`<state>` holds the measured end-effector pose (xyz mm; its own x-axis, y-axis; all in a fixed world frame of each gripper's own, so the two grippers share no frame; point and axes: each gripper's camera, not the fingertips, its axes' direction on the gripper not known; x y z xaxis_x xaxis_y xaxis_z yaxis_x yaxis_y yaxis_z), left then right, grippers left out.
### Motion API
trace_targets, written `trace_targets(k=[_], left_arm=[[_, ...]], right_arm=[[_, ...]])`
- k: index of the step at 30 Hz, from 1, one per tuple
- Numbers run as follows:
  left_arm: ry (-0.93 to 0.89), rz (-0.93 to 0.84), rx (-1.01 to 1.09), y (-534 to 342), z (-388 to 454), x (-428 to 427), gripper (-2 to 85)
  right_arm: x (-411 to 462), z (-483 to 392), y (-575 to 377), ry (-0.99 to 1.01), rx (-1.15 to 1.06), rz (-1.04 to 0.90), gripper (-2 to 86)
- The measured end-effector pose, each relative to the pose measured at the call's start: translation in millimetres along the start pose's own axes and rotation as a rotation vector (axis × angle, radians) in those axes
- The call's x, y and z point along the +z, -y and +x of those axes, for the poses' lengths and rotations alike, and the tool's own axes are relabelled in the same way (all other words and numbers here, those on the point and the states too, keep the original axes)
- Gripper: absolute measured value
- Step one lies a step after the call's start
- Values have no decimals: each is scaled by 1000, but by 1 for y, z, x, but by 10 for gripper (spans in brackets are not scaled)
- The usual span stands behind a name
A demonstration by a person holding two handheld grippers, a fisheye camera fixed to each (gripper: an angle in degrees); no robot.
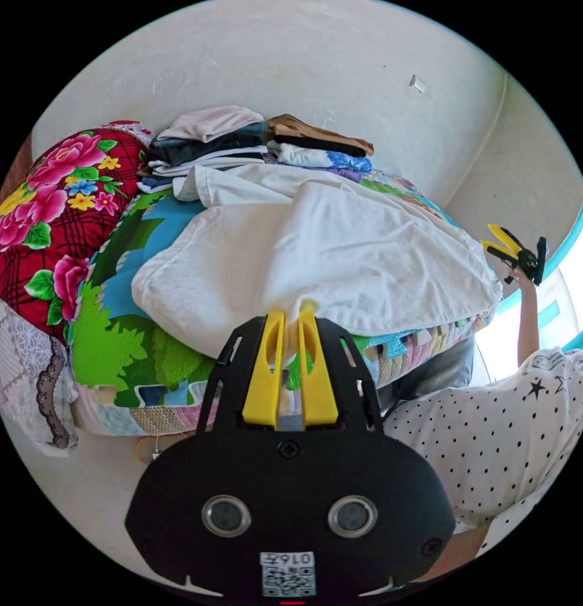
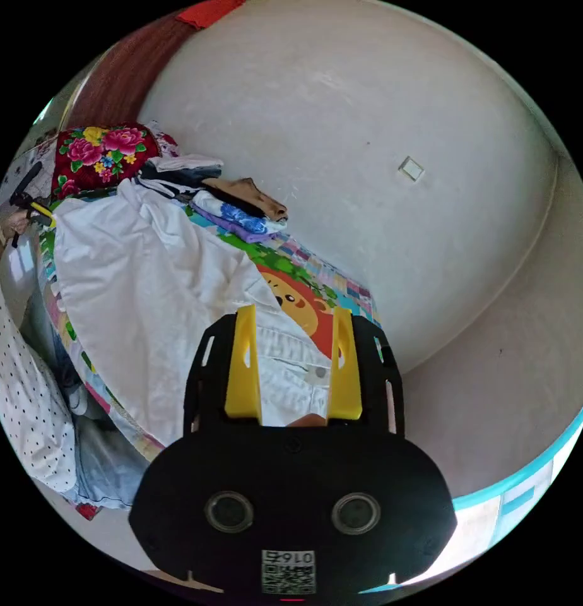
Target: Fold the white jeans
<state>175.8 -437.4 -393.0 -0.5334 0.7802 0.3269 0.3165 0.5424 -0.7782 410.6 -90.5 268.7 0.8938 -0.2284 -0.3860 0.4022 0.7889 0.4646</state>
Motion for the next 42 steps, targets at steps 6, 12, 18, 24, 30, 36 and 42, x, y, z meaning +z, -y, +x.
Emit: trace_targets(k=[6,12,18,24,30,36,42], left_arm=[[35,2,33,-1,19,5,30],[10,27,15,-14,30,3,28],[45,57,-6,-15,47,7,28],[-37,122,0,-4,63,15,28],[0,115,23,9,74,34,28],[-101,138,-3,6,53,43,27],[-154,138,-16,23,37,62,25]], right_arm=[[81,-82,45,20,-160,-227,143],[90,-16,56,-44,98,-230,52],[103,71,104,-233,200,-199,30],[166,134,131,-354,290,-267,36],[213,161,72,-248,415,-438,102],[82,152,-54,-217,327,-153,114],[6,195,-237,258,521,-239,148]])
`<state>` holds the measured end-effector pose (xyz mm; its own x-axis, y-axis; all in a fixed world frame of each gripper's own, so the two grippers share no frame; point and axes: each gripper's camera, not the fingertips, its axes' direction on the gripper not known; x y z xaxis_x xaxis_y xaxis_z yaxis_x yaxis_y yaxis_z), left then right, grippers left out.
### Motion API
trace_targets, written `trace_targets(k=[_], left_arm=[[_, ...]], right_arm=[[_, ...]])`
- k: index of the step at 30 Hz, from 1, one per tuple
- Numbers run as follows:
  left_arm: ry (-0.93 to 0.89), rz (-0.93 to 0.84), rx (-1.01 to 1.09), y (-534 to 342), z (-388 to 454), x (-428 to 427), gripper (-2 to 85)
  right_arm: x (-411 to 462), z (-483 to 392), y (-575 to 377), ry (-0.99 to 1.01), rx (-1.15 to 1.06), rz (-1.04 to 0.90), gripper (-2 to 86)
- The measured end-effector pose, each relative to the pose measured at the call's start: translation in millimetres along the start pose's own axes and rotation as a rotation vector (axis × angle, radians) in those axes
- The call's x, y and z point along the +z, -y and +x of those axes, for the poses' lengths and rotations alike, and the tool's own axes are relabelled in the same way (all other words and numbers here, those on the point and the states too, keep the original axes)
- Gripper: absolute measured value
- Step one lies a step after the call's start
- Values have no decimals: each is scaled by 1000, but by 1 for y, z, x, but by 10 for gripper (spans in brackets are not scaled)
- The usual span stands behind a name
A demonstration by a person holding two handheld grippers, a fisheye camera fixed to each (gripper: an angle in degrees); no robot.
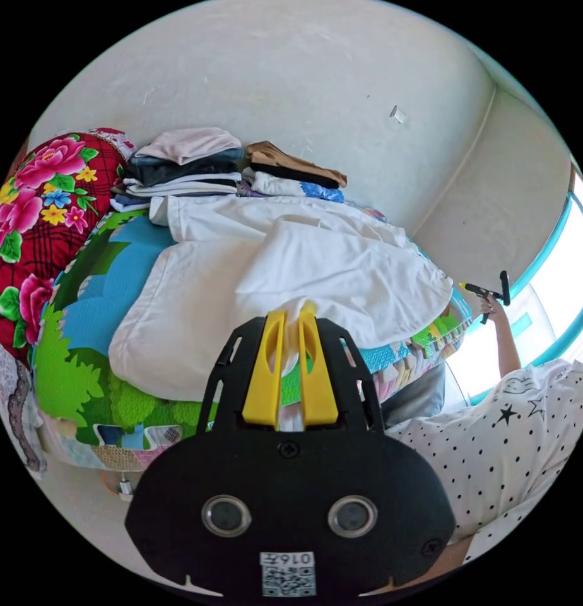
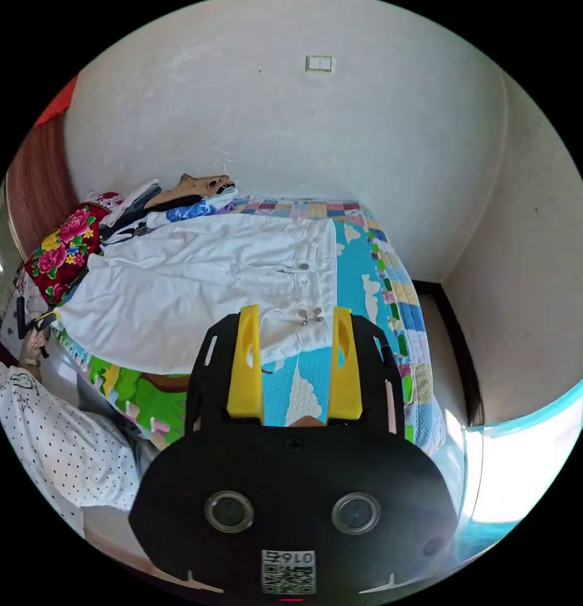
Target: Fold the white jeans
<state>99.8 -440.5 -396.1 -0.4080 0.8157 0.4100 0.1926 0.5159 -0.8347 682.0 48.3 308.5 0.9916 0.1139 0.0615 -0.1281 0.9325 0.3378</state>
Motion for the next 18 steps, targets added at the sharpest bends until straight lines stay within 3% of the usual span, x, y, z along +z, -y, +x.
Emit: trace_targets(k=[4,10,12,18], left_arm=[[4,-15,-1,16,-2,12,26],[49,0,17,16,3,3,30],[33,21,-1,8,-3,-6,32],[-32,62,-49,1,-26,-21,31]], right_arm=[[17,59,-53,11,165,-39,149],[50,91,-40,42,123,22,137],[70,105,-30,122,141,-73,119],[52,146,-40,166,282,-71,27]])
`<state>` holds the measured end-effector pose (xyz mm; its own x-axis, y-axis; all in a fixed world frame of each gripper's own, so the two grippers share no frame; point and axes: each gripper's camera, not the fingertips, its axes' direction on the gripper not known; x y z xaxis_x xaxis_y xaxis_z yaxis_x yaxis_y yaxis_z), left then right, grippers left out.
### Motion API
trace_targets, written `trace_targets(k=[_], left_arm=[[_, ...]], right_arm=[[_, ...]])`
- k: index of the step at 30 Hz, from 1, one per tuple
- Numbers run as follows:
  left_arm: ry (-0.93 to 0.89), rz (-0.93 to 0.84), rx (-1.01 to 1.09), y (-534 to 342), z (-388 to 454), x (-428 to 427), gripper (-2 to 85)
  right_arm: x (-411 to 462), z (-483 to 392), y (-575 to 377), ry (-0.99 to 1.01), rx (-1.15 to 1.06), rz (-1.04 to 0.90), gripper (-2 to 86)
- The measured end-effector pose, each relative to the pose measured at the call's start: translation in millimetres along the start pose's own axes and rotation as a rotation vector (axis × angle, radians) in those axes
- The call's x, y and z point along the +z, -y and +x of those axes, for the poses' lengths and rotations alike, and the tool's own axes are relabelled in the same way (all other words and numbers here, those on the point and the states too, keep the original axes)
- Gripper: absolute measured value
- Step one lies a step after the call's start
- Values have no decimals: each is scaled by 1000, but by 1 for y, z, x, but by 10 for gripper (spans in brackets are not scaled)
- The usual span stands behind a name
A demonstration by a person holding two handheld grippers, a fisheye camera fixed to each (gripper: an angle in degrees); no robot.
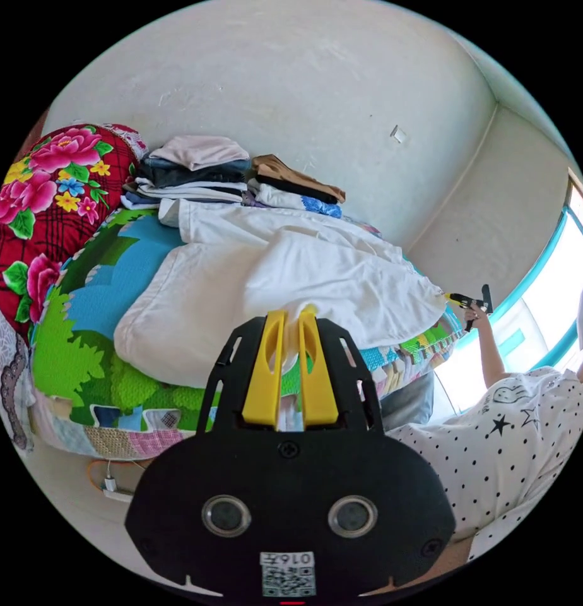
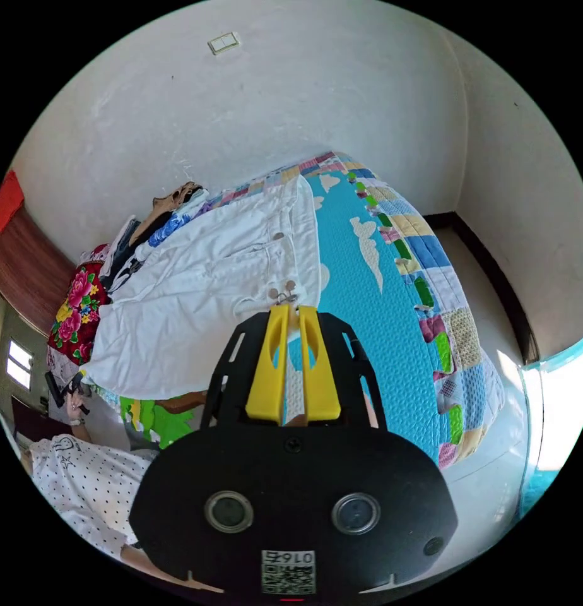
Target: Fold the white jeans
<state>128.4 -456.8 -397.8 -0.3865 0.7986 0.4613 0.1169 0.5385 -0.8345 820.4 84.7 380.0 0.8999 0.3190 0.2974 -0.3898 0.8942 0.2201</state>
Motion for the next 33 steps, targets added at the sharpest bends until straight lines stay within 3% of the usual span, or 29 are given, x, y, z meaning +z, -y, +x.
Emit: trace_targets(k=[6,10,12,13,16,18,21,24,26,29,31,33], left_arm=[[-30,-69,112,21,4,-1,35],[-132,-228,275,22,16,1,41],[-350,-306,293,17,10,1,49],[-376,-303,274,16,7,-1,50],[-379,-128,105,7,-27,-38,46],[-299,88,-86,-7,-63,-83,42],[-68,200,-251,-20,-83,-117,71],[208,101,-377,-15,-88,-116,100],[242,33,-407,-9,-91,-109,109],[149,-43,-408,-4,-91,-95,80],[108,-6,-374,-1,-77,-97,45],[80,73,-210,8,-34,-106,34]], right_arm=[[-97,47,-34,211,70,188,7],[-112,56,-44,-34,94,88,5],[-111,57,-43,-119,108,60,5],[-112,56,-43,-143,104,60,6],[-131,68,-42,-35,217,130,8],[-153,70,-46,-43,331,228,8],[-186,31,-50,-58,264,350,9],[-201,-38,-44,-48,110,390,11],[-202,-101,-37,-62,-32,362,13],[-197,-179,-30,-166,-194,310,14],[-190,-223,-26,-249,-270,285,14],[-181,-267,-19,-291,-333,262,14]])
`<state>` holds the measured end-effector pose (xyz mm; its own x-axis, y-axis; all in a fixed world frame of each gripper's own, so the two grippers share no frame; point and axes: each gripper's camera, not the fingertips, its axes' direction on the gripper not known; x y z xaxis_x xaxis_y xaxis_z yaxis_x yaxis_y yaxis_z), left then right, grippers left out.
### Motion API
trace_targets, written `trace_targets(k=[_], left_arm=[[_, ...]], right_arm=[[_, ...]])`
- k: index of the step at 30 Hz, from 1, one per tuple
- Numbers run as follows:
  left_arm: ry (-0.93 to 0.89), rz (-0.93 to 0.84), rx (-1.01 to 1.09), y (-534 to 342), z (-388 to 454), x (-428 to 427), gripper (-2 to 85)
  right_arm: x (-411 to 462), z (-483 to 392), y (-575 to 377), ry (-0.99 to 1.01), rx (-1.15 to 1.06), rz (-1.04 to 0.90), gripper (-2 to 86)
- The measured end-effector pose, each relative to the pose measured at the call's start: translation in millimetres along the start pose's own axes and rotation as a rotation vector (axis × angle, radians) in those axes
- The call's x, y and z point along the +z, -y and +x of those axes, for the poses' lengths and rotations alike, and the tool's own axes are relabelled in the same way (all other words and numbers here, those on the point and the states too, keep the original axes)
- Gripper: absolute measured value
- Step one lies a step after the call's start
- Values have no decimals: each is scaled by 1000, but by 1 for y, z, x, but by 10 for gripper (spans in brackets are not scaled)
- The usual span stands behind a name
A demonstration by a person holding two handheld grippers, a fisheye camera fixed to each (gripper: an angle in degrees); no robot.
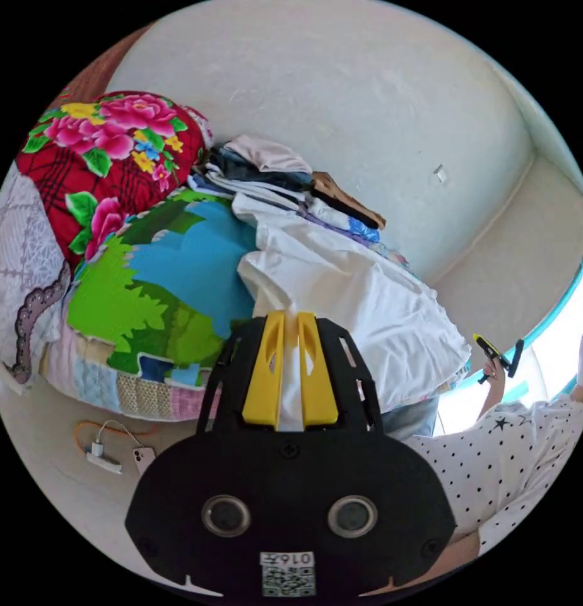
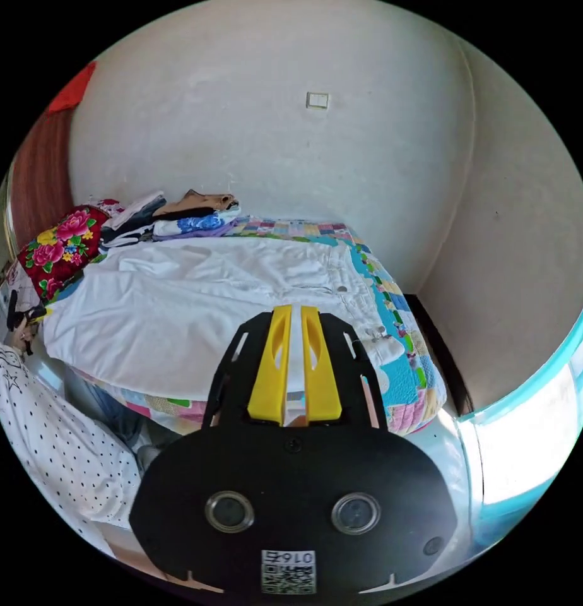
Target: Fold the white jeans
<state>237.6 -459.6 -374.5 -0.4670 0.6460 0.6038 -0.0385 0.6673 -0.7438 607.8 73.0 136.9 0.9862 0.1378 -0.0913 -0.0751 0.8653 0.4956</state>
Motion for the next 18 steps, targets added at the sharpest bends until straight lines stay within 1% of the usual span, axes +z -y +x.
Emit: trace_targets(k=[1,3,4,5,6,8,9,10,11,12,14,15,17,18], left_arm=[[-19,11,39,1,13,-2,33],[-122,-1,174,5,65,4,39],[-140,-16,206,5,79,8,42],[-155,-74,277,5,107,20,50],[-118,-156,334,1,135,35,61],[-9,-229,405,-10,170,48,66],[50,-224,443,-20,190,46,65],[77,-213,464,-25,198,43,65],[142,-183,487,-33,210,38,57],[189,-152,481,-40,216,33,52],[167,-150,444,-46,218,32,51],[137,-159,402,-48,219,31,52],[98,-151,363,-55,223,28,52],[92,-137,350,-62,228,24,53]], right_arm=[[2,-29,14,22,-32,-1,13],[11,-76,33,136,-39,12,11],[19,-112,44,256,-61,24,11],[27,-152,54,383,-87,39,12],[31,-173,60,442,-111,41,14],[47,-254,87,620,-197,35,19],[50,-273,95,654,-215,34,21],[55,-308,112,720,-244,23,22],[58,-341,130,793,-286,7,24],[58,-357,139,830,-315,5,25],[52,-421,181,906,-408,26,32],[49,-438,192,912,-433,45,35],[35,-511,234,904,-569,89,50],[32,-530,243,899,-613,96,55]])
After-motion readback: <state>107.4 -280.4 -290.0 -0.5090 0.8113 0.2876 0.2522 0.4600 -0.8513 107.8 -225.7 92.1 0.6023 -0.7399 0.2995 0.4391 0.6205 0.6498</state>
